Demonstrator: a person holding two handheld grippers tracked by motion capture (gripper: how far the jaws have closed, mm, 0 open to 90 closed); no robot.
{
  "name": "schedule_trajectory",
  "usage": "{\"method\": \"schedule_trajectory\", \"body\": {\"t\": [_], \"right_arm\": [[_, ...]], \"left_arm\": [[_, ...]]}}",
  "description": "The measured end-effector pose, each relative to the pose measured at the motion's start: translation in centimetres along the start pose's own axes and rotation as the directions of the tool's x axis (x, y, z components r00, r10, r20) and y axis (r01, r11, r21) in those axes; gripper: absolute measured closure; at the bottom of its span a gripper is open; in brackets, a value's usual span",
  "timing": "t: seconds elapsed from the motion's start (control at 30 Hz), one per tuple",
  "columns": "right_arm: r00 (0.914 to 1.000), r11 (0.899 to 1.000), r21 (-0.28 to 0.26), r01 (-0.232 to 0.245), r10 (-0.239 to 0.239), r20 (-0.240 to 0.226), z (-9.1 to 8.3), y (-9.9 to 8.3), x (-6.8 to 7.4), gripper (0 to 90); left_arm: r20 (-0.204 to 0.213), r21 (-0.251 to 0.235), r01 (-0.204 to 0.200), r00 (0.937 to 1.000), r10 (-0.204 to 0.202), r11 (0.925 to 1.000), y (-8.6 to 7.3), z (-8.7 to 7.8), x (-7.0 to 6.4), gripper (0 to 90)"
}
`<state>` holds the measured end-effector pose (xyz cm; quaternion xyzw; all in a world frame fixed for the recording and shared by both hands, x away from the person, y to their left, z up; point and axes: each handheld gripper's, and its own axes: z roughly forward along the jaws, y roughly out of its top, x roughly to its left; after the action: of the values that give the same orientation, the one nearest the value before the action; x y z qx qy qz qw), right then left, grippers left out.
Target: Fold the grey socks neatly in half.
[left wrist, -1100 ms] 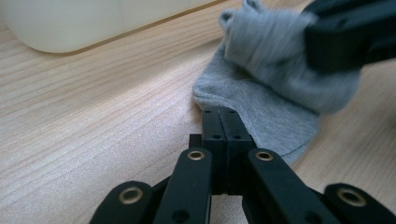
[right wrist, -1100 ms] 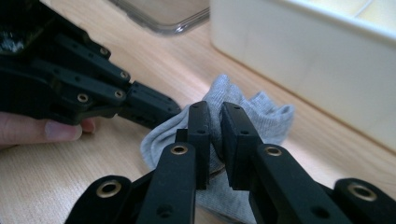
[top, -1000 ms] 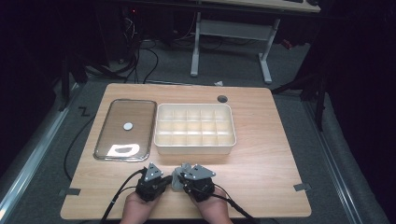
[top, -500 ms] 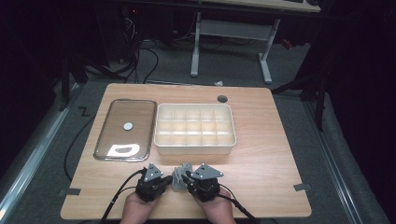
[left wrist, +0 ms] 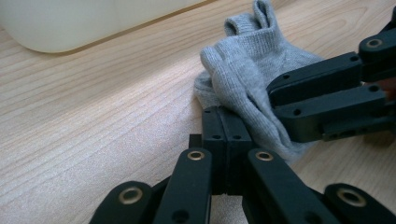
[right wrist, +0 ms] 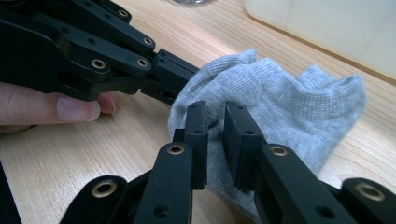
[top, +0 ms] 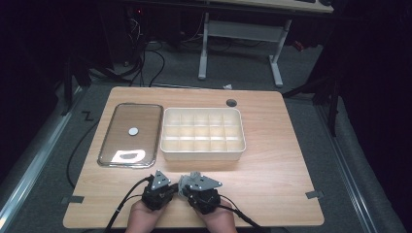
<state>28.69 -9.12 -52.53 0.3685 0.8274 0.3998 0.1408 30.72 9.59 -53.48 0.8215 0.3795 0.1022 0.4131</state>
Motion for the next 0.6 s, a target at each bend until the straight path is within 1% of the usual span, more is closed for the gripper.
{"method": "schedule_trajectory", "body": {"t": [0.07, 0.1, 0.17, 0.2, 0.23, 0.27, 0.3, 0.33, 0.4, 0.47, 0.5, 0.53, 0.57, 0.6], "right_arm": [[1.0000, 1.000, 0.001, 0.008, -0.008, 0.001, 0.1, 0.0, 0.0, 81.1], [0.9999, 1.000, 0.002, 0.010, -0.010, 0.002, 0.2, -0.1, 0.0, 81.4], [0.9999, 1.000, 0.001, 0.015, -0.015, 0.002, 0.2, -0.2, 0.0, 81.7], [0.9999, 1.000, 0.002, 0.015, -0.015, 0.001, 0.2, -0.2, 0.0, 81.9], [0.9999, 1.000, 0.002, 0.015, -0.015, 0.001, 0.2, -0.2, 0.0, 81.9], [0.9999, 1.000, 0.002, 0.015, -0.015, 0.000, 0.3, -0.2, 0.0, 82.0], [0.9998, 1.000, 0.000, 0.018, -0.018, 0.001, 0.3, -0.2, 0.0, 82.2], [0.9998, 1.000, -0.001, 0.019, -0.019, 0.000, 0.3, -0.3, 0.0, 82.4], [0.9997, 1.000, -0.002, 0.022, -0.022, 0.000, 0.3, -0.3, 0.0, 82.4], [0.9997, 1.000, -0.003, 0.025, -0.025, -0.002, 0.4, -0.3, 0.1, 82.5], [0.9995, 0.999, -0.003, 0.032, -0.032, -0.004, 0.4, -0.2, 0.1, 82.5], [0.9995, 0.999, -0.003, 0.032, -0.032, -0.004, 0.4, -0.2, 0.1, 82.5], [0.9994, 0.999, -0.002, 0.034, -0.034, -0.005, 0.4, -0.2, 0.1, 82.5], [0.9993, 0.999, 0.002, 0.036, -0.036, -0.006, 0.3, -0.2, 0.1, 82.5]], "left_arm": [[-0.003, -0.004, 0.009, 1.0000, -0.009, 1.0000, 0.0, 0.0, 0.1, 90.0], [-0.006, -0.014, 0.014, 0.9999, -0.014, 0.9998, 0.0, -0.1, 0.2, 90.0], [-0.015, -0.053, 0.031, 0.9994, -0.031, 0.9981, 0.0, -0.5, 0.5, 90.0], [-0.019, -0.068, 0.029, 0.9993, -0.031, 0.9973, 0.1, -0.7, 0.6, 90.0], [-0.019, -0.093, 0.029, 0.9993, -0.031, 0.9953, 0.4, -1.1, 0.6, 90.0], [-0.014, -0.127, 0.027, 0.9995, -0.029, 0.9915, 0.8, -1.5, 0.5, 90.0], [0.000, -0.154, 0.024, 0.9997, -0.024, 0.9878, 1.2, -1.8, 0.3, 90.0], [0.015, -0.173, 0.019, 0.9997, -0.017, 0.9846, 1.6, -2.0, 0.0, 90.0], [0.045, -0.196, 0.017, 0.9989, -0.008, 0.9805, 2.2, -2.1, -0.6, 90.0], [0.047, -0.193, 0.001, 0.9989, 0.008, 0.9812, 2.5, -1.6, -1.2, 90.0], [0.049, -0.179, 0.001, 0.9988, 0.008, 0.9838, 2.5, -1.1, -1.2, 90.0], [0.045, -0.158, 0.004, 0.9990, 0.004, 0.9874, 2.4, -0.6, -1.1, 90.0], [0.032, -0.128, -0.001, 0.9995, 0.005, 0.9918, 2.2, 0.0, -0.9, 90.0], [0.019, -0.094, 0.006, 0.9998, -0.004, 0.9955, 1.8, 0.6, -0.6, 90.0]]}}
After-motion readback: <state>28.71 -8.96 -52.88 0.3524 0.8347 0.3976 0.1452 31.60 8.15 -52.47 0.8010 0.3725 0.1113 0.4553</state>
